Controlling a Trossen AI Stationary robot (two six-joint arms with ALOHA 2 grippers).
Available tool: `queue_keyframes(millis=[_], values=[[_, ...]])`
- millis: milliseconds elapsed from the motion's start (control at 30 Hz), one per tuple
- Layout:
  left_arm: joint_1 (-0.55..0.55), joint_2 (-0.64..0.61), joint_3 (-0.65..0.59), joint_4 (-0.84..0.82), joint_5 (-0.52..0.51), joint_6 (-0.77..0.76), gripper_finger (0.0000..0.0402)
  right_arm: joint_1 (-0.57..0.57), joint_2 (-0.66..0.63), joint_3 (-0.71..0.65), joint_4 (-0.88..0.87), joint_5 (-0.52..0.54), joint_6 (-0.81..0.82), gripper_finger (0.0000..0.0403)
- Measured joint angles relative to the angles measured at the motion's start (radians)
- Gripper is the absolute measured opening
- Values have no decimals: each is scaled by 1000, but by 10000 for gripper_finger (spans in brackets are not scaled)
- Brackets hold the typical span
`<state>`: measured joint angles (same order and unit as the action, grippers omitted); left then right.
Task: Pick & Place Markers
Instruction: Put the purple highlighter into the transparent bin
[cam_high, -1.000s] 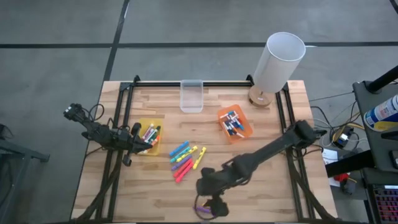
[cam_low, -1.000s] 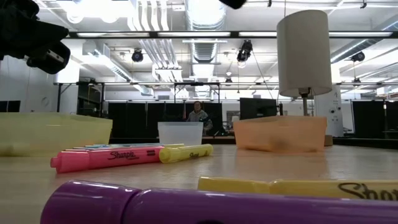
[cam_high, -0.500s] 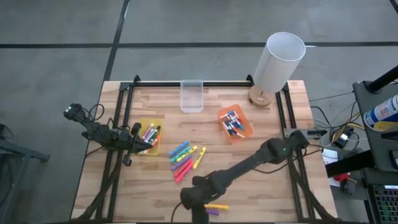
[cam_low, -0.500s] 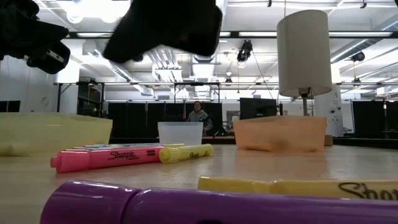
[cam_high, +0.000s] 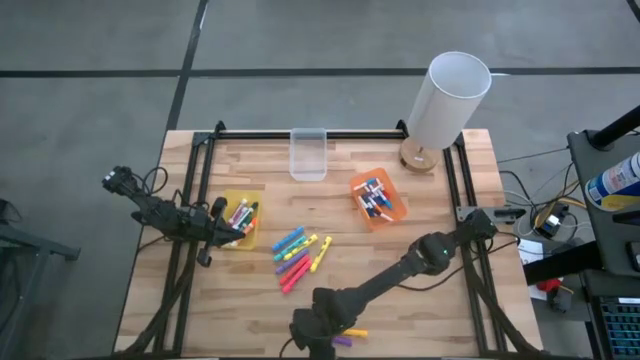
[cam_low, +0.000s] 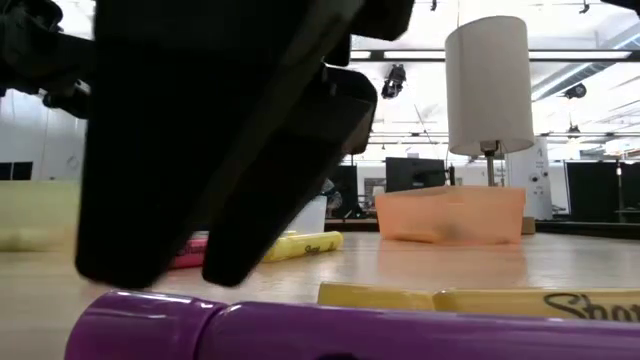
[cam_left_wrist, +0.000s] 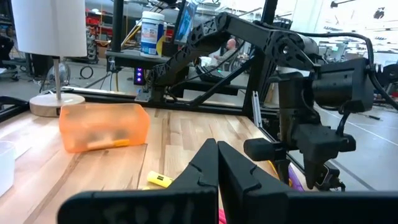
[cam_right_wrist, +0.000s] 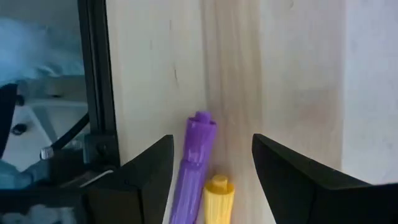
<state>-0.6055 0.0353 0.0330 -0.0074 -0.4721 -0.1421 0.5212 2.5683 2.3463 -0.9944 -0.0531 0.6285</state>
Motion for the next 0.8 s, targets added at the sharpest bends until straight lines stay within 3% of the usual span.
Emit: queue_keyframes(millis=[200, 600, 800], values=[[0, 1, 0, 0, 0, 0, 0, 20, 0, -9, 0, 86, -35, 210], [0, 1, 0, 0, 0, 0, 0, 31, -1, -73, 17, 145, -113, 208], [0, 1, 0, 0, 0, 0, 0, 31, -7, -100, 20, 147, -116, 175]])
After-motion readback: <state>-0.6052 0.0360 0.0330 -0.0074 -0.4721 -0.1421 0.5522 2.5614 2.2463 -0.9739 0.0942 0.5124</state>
